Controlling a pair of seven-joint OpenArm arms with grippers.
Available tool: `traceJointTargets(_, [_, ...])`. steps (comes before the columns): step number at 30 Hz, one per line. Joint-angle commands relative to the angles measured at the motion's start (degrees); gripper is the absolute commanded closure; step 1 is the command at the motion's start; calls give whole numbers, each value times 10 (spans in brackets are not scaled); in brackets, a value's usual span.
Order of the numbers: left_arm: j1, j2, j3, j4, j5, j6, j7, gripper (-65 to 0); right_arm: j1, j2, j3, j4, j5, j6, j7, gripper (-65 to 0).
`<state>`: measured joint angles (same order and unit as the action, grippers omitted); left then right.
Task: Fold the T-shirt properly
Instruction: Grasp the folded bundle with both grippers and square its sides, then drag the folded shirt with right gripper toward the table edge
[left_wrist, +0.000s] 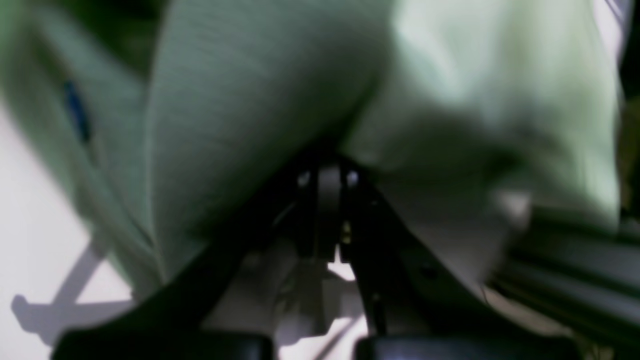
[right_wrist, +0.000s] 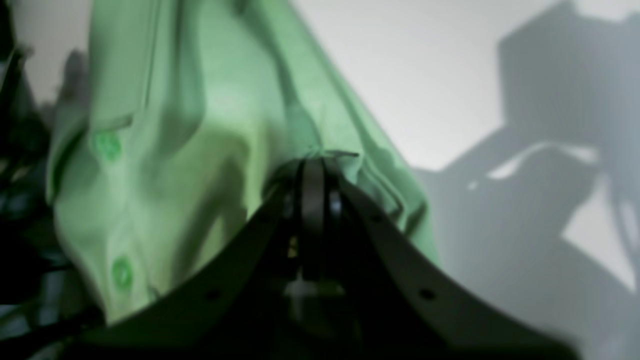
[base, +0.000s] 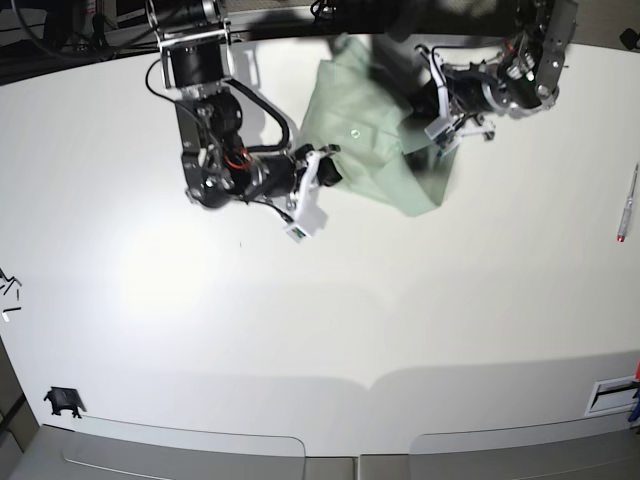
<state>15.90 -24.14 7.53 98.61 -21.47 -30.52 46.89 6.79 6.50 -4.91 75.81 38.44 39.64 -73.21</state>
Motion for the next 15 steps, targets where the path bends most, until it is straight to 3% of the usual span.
traceJointTargets(1, [-13,-7,-4,-7,31,30,3,0,-4,0,11,18,20,4,-10,0])
traceJointTargets(7, [-71,-6,-3,-64,85,111,-69,0,-70,0,82,107,142,4,-68,0])
traceJointTargets(9, [-90,-7,-4,-71,86,123,-67,0,-91,0,99,147,175,4,-68,0])
traceJointTargets(15, [-116,-7,-26,-38,84,129,-40,0,-139,0,129,261,179,4,-45,0])
